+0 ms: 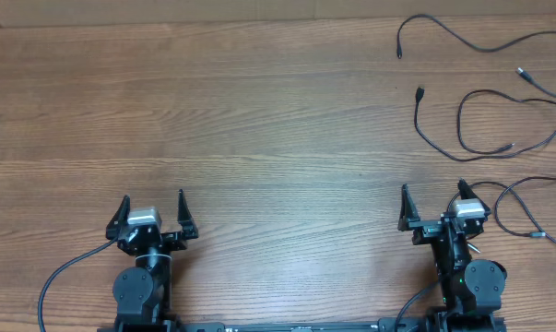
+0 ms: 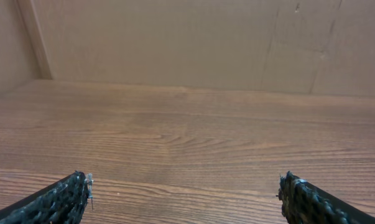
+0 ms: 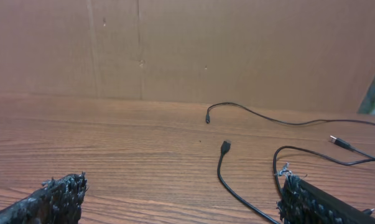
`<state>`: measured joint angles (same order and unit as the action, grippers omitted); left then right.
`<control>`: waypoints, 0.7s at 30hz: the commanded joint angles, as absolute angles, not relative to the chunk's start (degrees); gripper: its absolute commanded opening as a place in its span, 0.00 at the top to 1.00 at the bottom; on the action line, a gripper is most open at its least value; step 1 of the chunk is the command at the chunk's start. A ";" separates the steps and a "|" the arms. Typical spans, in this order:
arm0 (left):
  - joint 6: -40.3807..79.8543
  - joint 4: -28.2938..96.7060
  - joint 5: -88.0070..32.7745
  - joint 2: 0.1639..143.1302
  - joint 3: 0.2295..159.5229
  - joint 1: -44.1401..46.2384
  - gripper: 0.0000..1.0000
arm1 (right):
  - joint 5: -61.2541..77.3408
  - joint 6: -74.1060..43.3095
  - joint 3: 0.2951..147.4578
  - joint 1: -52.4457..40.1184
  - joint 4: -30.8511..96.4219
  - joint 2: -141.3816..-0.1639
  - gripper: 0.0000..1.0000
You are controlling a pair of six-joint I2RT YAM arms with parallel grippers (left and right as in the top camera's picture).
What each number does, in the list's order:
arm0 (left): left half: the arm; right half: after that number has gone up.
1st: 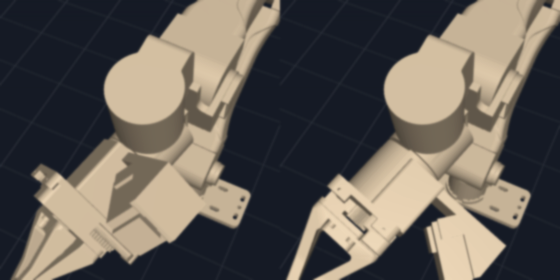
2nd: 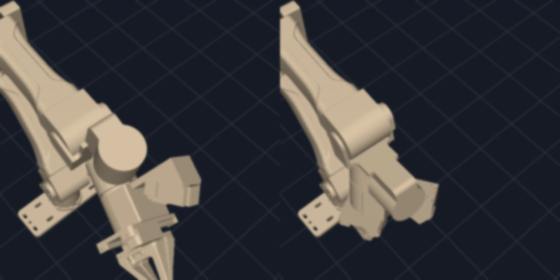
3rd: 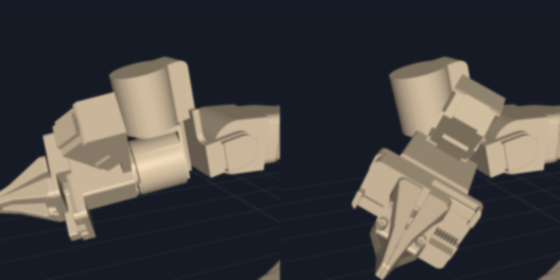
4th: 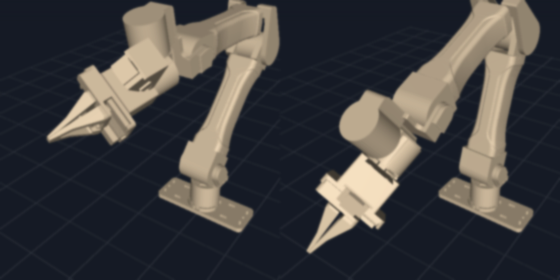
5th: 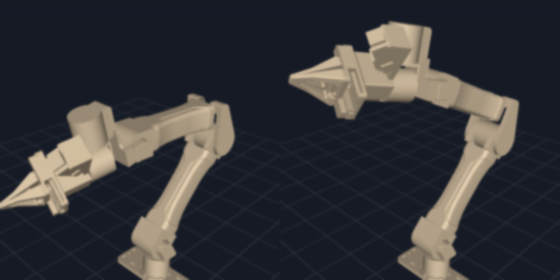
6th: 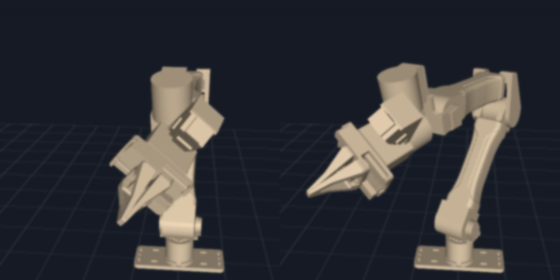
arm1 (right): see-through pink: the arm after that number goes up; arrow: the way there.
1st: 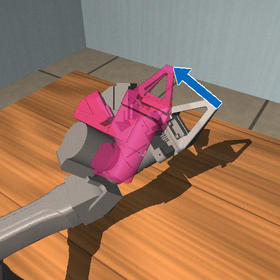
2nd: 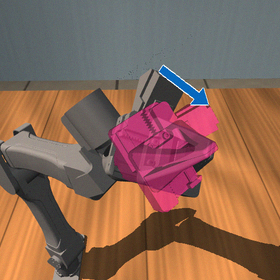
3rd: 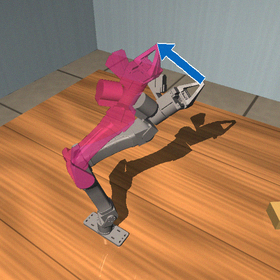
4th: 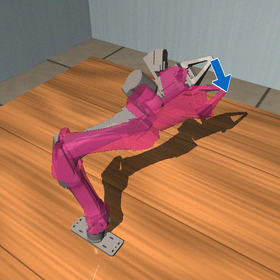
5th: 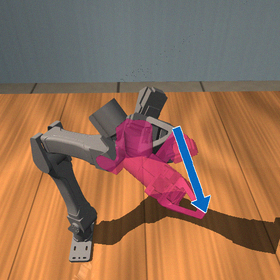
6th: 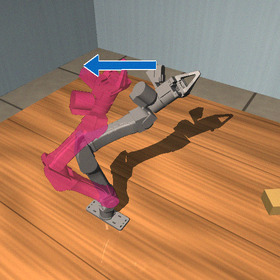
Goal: Untangle cables
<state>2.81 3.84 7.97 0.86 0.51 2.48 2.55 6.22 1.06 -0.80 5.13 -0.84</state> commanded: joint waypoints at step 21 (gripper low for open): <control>1.69 3.79 7.86 0.21 0.27 1.85 0.00 | 0.95 1.72 0.49 -1.02 4.84 -0.16 0.00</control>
